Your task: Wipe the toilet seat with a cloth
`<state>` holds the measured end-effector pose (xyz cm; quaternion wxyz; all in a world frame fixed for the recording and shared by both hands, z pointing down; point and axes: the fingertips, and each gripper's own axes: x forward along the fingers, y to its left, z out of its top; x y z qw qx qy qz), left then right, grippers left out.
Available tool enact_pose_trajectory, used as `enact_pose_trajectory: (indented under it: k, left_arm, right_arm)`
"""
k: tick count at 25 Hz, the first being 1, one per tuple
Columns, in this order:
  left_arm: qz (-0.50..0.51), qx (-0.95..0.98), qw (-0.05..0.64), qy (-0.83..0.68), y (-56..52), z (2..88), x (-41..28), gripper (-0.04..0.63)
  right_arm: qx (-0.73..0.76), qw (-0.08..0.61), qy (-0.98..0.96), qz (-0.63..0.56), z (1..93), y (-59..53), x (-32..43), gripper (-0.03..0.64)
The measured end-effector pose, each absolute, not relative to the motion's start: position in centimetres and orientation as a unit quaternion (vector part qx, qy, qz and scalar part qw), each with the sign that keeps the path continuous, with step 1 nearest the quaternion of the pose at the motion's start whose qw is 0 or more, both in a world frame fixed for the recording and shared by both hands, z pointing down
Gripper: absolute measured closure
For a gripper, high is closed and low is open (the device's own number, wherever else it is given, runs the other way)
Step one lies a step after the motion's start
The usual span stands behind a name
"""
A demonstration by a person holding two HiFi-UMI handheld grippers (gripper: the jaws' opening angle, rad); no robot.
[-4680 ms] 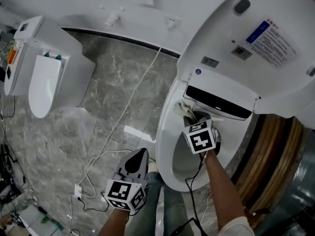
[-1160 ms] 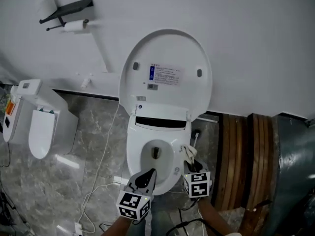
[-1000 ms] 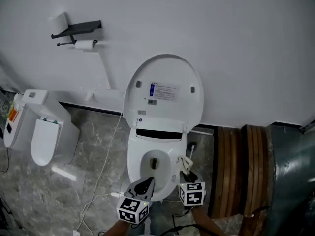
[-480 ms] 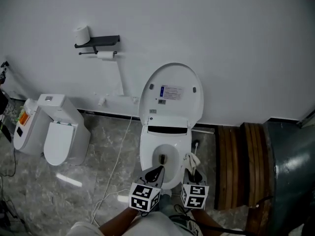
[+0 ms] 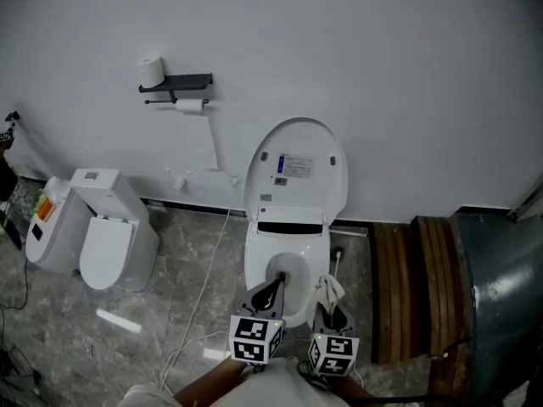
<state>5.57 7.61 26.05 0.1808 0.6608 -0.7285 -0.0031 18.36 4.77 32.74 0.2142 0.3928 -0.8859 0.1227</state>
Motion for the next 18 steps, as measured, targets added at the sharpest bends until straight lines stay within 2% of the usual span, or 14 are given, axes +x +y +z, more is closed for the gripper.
enact_pose_trajectory:
  k: [18]
  left_arm:
    - [-0.016, 0.613, 0.171, -0.771, 11.9, 25.8, 9.4, 0.586]
  right_arm:
    - [0.364, 0.188, -0.902, 0.139, 32.0, 6.9, 22.5, 0.52]
